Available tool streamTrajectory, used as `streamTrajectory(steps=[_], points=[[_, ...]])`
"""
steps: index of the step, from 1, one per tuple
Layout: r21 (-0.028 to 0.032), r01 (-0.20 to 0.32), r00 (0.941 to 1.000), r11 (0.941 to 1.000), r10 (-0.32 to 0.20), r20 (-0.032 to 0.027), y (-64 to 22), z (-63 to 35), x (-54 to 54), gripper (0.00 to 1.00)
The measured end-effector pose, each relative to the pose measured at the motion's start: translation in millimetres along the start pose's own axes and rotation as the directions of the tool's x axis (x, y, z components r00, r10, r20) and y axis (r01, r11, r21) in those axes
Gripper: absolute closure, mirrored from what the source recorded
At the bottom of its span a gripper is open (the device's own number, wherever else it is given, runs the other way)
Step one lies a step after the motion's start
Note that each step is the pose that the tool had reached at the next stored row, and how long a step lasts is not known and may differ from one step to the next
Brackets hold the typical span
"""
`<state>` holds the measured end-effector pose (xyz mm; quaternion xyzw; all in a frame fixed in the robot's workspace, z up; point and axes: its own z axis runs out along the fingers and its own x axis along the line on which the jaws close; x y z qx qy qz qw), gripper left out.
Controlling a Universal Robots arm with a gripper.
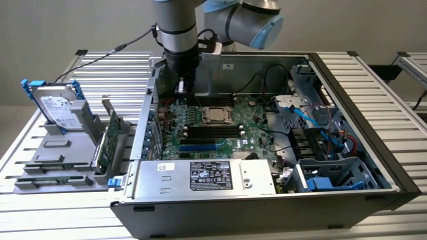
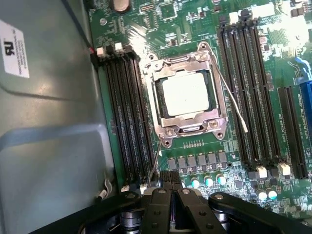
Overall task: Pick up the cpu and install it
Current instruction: 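Install the first cpu locking lever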
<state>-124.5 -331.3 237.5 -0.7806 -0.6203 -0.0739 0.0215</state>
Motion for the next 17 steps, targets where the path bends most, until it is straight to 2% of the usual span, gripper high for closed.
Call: streamTrajectory(steps=[3,7,13,15,17], points=[[-0.0068,-0.049,0.9988,0.9988,0.049,0.0017,0.0,0.2,0.0,0.89],[-0.0138,-0.106,0.9944,0.9943,0.106,0.0000,0.0,0.2,0.0,0.89],[-0.0231,-0.188,0.9822,0.9820,0.188,-0.0040,-0.2,0.2,0.0,0.89],[-0.0204,-0.206,0.9785,0.9783,0.206,-0.0017,-0.3,0.3,-0.1,0.89],[-0.0114,-0.223,0.9749,0.9748,0.223,0.0040,-0.4,0.2,-0.1,0.89]])
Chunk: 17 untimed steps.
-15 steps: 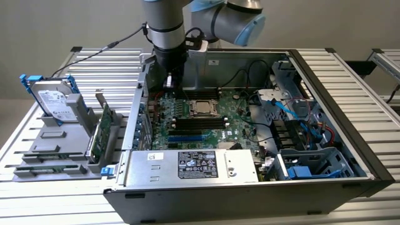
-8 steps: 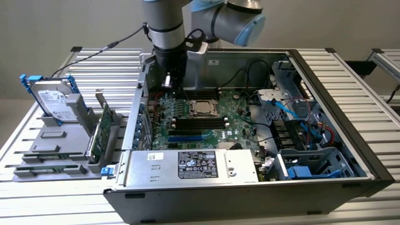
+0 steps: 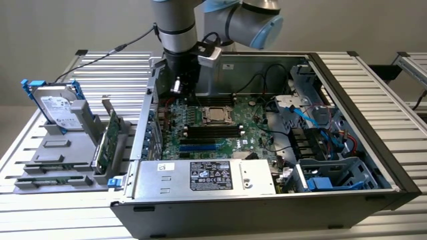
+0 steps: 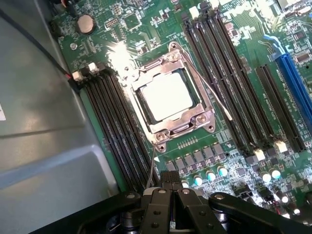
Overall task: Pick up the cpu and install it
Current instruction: 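Install the first cpu locking lever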
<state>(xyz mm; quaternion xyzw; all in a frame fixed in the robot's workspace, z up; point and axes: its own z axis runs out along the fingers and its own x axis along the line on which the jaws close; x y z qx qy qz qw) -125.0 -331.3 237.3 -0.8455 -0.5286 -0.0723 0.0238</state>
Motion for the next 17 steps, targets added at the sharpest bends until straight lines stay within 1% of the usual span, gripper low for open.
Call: streamTrajectory(steps=[2,3,5,6,8,10,12,14,16,17], points=[[0.0082,-0.018,0.9998,0.9998,0.018,0.0059,-0.1,0.0,0.0,0.89],[0.0102,-0.028,0.9996,0.9996,0.028,0.0077,-0.2,0.0,0.0,0.89],[0.0118,-0.048,0.9988,0.9988,0.048,0.0107,-0.3,-0.1,-0.2,0.89],[0.0119,-0.058,0.9982,0.9982,0.058,0.0111,-0.3,-0.1,-0.2,0.89],[0.0118,-0.079,0.9968,0.9968,0.079,0.0113,-0.5,-0.1,-0.2,0.89],[0.0117,-0.099,0.9950,0.9950,0.099,0.0098,-0.8,-0.1,-0.4,0.89],[0.0129,-0.118,0.9930,0.9929,0.118,0.0067,-1.1,-0.1,-0.5,0.89],[0.0167,-0.134,0.9910,0.9908,0.134,0.0008,-1.6,-0.2,-0.8,0.89],[0.0249,-0.147,0.9890,0.9888,0.147,-0.0114,-2.4,-0.3,-1.1,0.89],[0.0307,-0.153,0.9879,0.9877,0.154,-0.0201,-2.8,-0.4,-1.3,0.89]])
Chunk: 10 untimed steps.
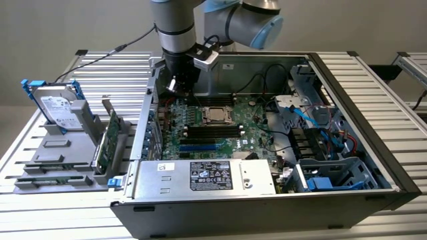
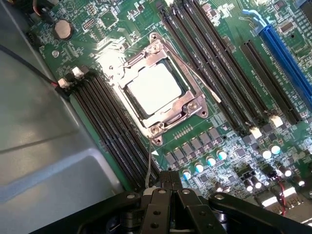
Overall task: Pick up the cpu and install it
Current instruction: 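Install the first cpu locking lever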
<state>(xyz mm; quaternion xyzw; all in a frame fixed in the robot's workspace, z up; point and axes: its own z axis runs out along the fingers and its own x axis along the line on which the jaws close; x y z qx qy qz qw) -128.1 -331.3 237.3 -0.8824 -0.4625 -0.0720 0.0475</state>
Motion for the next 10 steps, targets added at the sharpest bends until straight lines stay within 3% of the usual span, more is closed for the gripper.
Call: streamTrajectory(steps=[3,10], points=[[0.0183,-0.017,0.9995,0.9997,0.018,-0.0279,-1.1,-0.1,-0.8,0.89],[0.0448,-0.068,0.9948,0.9967,0.072,-0.0730,-2.6,-0.3,-1.7,0.89]])
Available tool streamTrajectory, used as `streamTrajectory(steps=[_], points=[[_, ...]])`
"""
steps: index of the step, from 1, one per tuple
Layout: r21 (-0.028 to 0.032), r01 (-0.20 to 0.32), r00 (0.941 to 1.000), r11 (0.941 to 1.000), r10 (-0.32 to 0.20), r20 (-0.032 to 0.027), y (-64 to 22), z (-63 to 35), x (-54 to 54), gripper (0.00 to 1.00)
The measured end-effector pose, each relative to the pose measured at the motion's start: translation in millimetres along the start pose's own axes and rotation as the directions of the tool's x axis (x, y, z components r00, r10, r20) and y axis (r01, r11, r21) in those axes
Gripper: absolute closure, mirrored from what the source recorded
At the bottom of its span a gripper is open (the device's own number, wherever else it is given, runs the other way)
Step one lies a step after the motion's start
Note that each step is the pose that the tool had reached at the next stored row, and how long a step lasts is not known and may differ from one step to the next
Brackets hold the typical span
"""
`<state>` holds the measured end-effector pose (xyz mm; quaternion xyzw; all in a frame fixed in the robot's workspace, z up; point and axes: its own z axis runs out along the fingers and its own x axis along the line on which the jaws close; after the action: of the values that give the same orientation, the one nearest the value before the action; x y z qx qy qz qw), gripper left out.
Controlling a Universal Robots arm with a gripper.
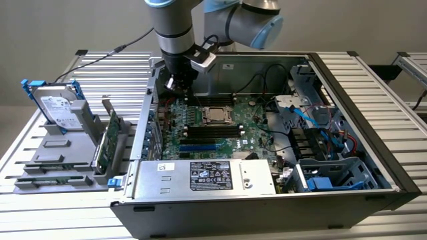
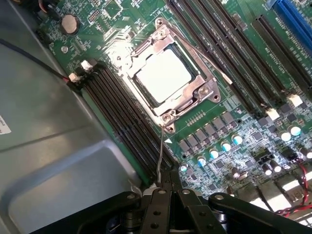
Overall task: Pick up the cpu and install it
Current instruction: 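Install the first cpu locking lever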
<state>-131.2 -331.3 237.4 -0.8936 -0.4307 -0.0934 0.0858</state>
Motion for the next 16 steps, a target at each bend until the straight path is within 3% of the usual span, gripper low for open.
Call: streamTrajectory(steps=[4,11,14,16], points=[[0.0068,-0.031,0.9993,0.9995,0.031,-0.0195,0.0,0.0,0.0,0.89],[0.0169,-0.076,0.9958,0.9969,0.077,-0.0487,0.0,0.0,0.0,0.89],[0.0126,-0.101,0.9935,0.9948,0.101,-0.0521,0.1,0.0,0.0,0.89],[0.0142,-0.111,0.9925,0.9937,0.112,-0.0492,0.2,0.1,-0.2,0.89]])
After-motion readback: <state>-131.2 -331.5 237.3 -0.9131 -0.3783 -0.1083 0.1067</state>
